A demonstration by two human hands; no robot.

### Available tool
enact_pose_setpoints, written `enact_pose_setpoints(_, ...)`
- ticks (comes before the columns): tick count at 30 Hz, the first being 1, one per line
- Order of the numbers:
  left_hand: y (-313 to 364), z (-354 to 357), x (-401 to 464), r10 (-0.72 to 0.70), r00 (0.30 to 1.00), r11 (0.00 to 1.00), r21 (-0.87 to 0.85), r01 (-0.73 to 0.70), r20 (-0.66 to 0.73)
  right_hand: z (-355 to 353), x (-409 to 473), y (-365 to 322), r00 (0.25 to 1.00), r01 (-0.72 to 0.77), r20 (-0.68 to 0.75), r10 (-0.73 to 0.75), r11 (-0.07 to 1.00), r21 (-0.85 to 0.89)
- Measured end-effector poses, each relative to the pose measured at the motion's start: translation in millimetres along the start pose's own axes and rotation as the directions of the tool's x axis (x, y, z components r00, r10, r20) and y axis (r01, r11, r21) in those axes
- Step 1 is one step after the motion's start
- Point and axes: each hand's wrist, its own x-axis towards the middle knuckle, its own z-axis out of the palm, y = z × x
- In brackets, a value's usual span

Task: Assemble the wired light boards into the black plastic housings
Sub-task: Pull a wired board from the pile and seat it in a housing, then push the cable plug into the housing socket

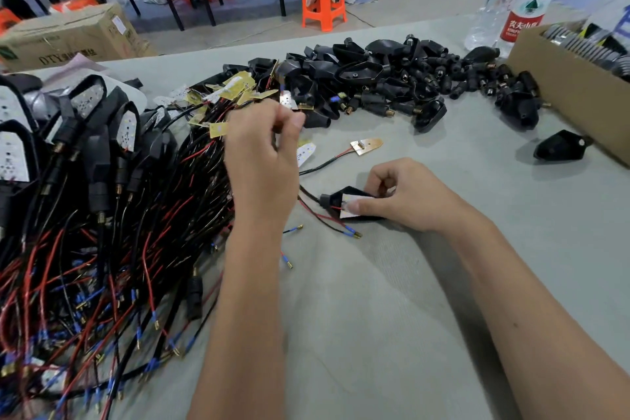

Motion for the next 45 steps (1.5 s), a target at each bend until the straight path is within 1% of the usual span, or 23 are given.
enact_pose_setpoints(2,4.3,14.0,-10.0,-0.049,0.987,0.997,-0.056,0.058,0.154,6.5,0.9,-5.2,1.000,0.005,-0.008,-0.006,0.993,-0.115)
enact_pose_setpoints(4,6.8,27.4,-21.8,-0.031,0.977,0.997,-0.057,0.044,0.211,8.5,-0.2,-10.7,1.000,0.024,0.006,-0.023,0.976,-0.217)
enact_pose_setpoints(8,9.7,38.0,-24.6,-0.009,0.984,0.990,-0.134,0.033,0.176,1.6,-6.2,-18.7,0.980,-0.040,0.184,0.079,0.978,-0.203)
enact_pose_setpoints(12,7.9,37.5,-19.8,-0.135,0.981,0.958,-0.235,0.165,0.138,-15.9,-1.0,-25.9,0.932,-0.098,0.310,0.189,0.953,-0.285)
enact_pose_setpoints(13,7.1,36.7,-19.0,-0.165,0.977,0.947,-0.255,0.196,0.139,-21.7,5.7,-26.3,0.943,-0.114,0.271,0.194,0.952,-0.283)
enact_pose_setpoints(14,6.4,36.0,-18.0,-0.187,0.972,0.937,-0.272,0.221,0.145,-27.8,16.1,-24.3,0.970,-0.120,0.170,0.172,0.953,-0.279)
enact_pose_setpoints(15,5.9,35.4,-16.9,-0.204,0.967,0.930,-0.280,0.239,0.152,-33.5,30.0,-19.6,0.992,-0.118,0.015,0.128,0.949,-0.291)
enact_pose_setpoints(16,5.7,34.9,-15.8,-0.213,0.964,0.927,-0.280,0.250,0.159,-39.1,45.9,-13.5,0.984,-0.117,-0.168,0.064,0.936,-0.331)
enact_pose_setpoints(17,5.9,34.7,-14.9,-0.219,0.961,0.925,-0.277,0.259,0.170,-42.5,61.4,-8.0,0.942,-0.126,-0.336,-0.017,0.908,-0.399)
enact_pose_setpoints(18,6.6,34.6,-14.4,-0.222,0.958,0.923,-0.277,0.266,0.182,-43.8,76.7,-2.1,0.898,-0.134,-0.430,-0.096,0.871,-0.473)
enact_pose_setpoints(19,6.4,35.1,-14.2,-0.222,0.955,0.920,-0.282,0.272,0.196,-43.4,90.8,3.8,0.881,-0.130,-0.448,-0.149,0.836,-0.533)
enact_pose_setpoints(20,5.9,35.6,-14.0,-0.222,0.952,0.918,-0.285,0.276,0.209,-42.9,103.5,9.4,0.896,-0.120,-0.413,-0.164,0.806,-0.580)
enact_pose_setpoints(23,4.2,35.7,-12.4,-0.216,0.951,0.919,-0.282,0.275,0.221,-39.1,129.7,20.5,0.941,-0.099,-0.309,-0.140,0.758,-0.645)
enact_pose_setpoints(25,3.9,34.3,-11.8,-0.216,0.950,0.911,-0.304,0.279,0.227,-37.3,135.0,21.1,0.920,-0.107,-0.348,-0.179,0.741,-0.663)
enact_pose_setpoints(28,3.5,31.5,-11.3,-0.222,0.952,0.900,-0.331,0.283,0.209,-37.1,129.6,17.4,0.872,-0.150,-0.466,-0.149,0.825,-0.545)
enact_pose_setpoints(31,2.8,30.1,-10.3,-0.225,0.960,0.907,-0.325,0.270,0.170,-34.4,113.4,17.0,0.896,-0.109,-0.439,-0.068,0.925,-0.365)
enact_pose_setpoints(33,2.6,29.5,-10.5,-0.218,0.962,0.913,-0.313,0.260,0.162,-24.2,94.0,14.0,0.915,-0.034,-0.402,-0.028,0.989,-0.145)
enact_pose_setpoints(35,2.0,28.6,-10.9,-0.212,0.964,0.922,-0.294,0.252,0.160,-8.7,72.6,9.7,0.930,0.055,-0.366,0.025,0.977,0.206)
enact_pose_setpoints(37,0.9,28.0,-10.9,-0.199,0.965,0.932,-0.273,0.240,0.168,3.7,56.3,5.4,0.940,0.119,-0.327,0.094,0.809,0.575)
enact_pose_setpoints(39,-0.4,27.4,-10.8,-0.186,0.962,0.934,-0.269,0.236,0.200,11.1,44.9,-1.7,0.949,0.163,-0.291,0.121,0.602,0.781)
enact_pose_setpoints(42,-2.3,26.2,-11.4,-0.158,0.955,0.932,-0.283,0.228,0.249,18.0,32.2,-9.6,0.951,0.204,-0.271,0.148,0.356,0.912)
enact_pose_setpoints(43,-2.9,25.9,-11.7,-0.154,0.953,0.929,-0.289,0.230,0.262,19.4,29.5,-10.5,0.950,0.211,-0.267,0.162,0.298,0.931)
enact_pose_setpoints(45,-3.2,25.6,-12.1,-0.154,0.947,0.922,-0.303,0.240,0.283,20.6,26.3,-10.3,0.949,0.198,-0.250,0.190,0.257,0.946)
